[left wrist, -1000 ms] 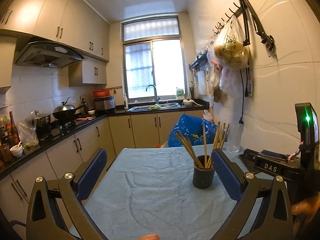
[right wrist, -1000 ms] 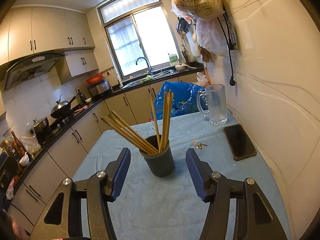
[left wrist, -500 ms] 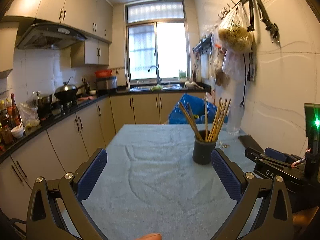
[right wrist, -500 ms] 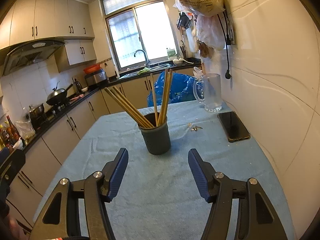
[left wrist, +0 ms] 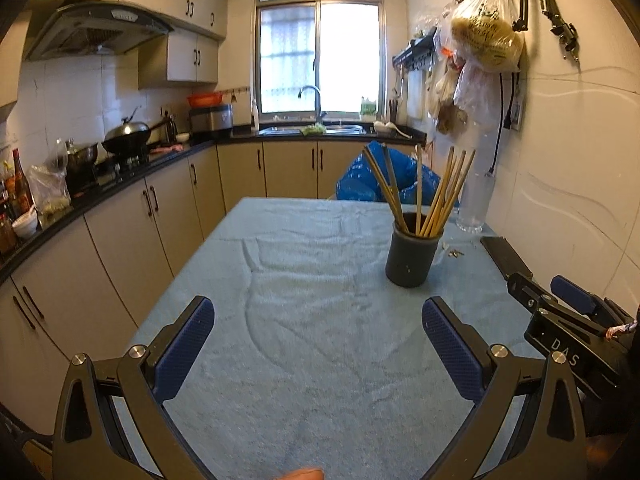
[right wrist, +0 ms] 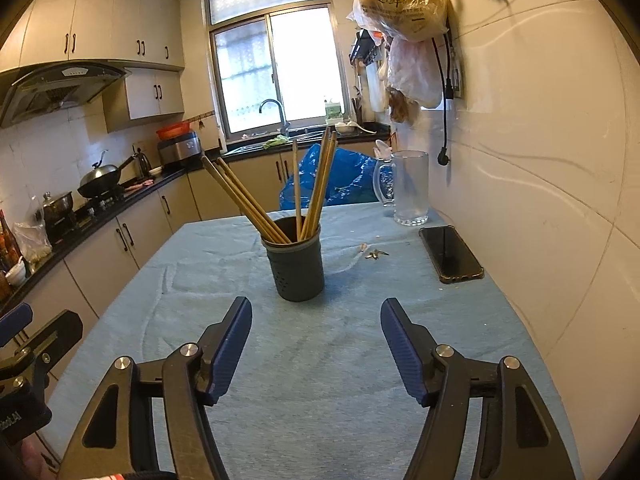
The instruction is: Organize utensils
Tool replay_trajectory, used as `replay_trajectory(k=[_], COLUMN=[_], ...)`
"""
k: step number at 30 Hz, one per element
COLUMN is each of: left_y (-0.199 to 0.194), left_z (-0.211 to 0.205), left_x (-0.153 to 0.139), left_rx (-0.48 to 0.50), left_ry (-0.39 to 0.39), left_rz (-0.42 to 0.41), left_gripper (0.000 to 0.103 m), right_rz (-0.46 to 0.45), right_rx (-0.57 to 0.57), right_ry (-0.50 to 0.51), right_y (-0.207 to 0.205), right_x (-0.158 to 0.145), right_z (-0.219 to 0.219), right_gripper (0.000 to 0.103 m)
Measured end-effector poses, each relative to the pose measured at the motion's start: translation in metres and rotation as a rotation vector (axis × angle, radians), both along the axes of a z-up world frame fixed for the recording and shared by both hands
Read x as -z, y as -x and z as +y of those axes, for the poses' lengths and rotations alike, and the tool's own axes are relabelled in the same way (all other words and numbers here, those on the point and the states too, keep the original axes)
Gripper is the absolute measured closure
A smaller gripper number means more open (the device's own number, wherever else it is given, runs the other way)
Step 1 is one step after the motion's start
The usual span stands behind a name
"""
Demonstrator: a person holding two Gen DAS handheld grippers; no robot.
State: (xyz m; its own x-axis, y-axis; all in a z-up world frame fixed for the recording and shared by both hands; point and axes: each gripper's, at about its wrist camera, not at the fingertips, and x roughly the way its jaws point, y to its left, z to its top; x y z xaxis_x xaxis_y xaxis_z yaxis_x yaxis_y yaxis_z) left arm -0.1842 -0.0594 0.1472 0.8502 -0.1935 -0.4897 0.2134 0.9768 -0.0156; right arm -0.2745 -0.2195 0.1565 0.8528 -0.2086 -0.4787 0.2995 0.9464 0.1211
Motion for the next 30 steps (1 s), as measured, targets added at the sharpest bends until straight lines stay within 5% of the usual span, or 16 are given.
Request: replay_trajectory(k=[30], left_y=[-0.024], left_z=[-0.008], left_x=[0.023], left_rx=[-0.018], left_ry=[-0.027], left_rz=[0.069], left_gripper=[0.000], right_rz=[0.011], right_rx=[0.022], right_ry=[0.068], right_y=[-0.008], right_x=[0.010], right_z=[0.001], right_gripper=[0.028])
